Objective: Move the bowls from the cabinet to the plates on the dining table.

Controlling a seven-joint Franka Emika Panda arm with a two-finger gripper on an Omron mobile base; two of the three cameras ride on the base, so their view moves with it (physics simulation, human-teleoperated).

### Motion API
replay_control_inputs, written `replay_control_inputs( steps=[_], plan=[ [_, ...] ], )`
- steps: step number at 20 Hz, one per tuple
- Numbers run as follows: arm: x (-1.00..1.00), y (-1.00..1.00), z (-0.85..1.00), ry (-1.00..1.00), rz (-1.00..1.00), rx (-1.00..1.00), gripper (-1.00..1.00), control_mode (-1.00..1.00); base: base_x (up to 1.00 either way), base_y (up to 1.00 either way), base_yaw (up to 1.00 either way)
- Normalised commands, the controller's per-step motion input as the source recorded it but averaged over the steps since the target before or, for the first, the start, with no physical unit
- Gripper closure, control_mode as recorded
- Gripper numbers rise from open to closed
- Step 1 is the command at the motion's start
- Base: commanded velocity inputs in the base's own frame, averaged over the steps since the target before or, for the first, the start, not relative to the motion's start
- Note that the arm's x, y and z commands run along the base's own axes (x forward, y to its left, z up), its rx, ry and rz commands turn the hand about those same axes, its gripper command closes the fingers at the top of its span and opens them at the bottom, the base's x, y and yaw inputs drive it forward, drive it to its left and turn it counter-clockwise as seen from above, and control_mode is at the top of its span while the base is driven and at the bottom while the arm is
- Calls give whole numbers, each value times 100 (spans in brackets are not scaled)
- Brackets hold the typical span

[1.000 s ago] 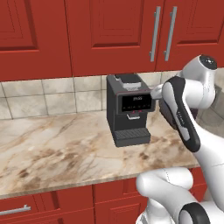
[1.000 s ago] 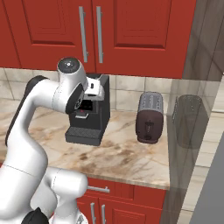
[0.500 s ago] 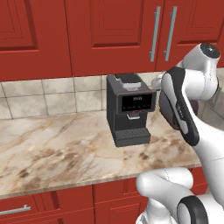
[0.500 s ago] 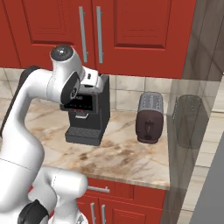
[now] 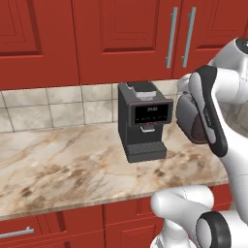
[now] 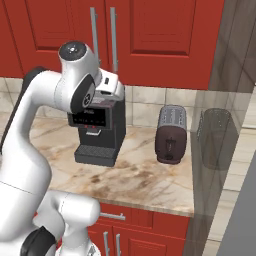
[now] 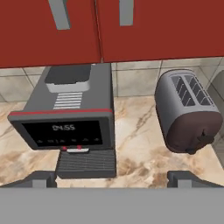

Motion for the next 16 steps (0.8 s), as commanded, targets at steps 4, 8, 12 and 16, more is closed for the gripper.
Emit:
replay_control_inputs(
  steps=[4,8,12,16],
  plan=[
    [0,-28,31,0,0,0,-100,-100,0,0,0],
    [0,-18,37,0,0,0,-100,-100,0,0,0],
    [0,-3,31,0,0,0,-100,-100,0,0,0],
    [3,0,24,0,0,0,-100,-100,0,0,0]
  ],
)
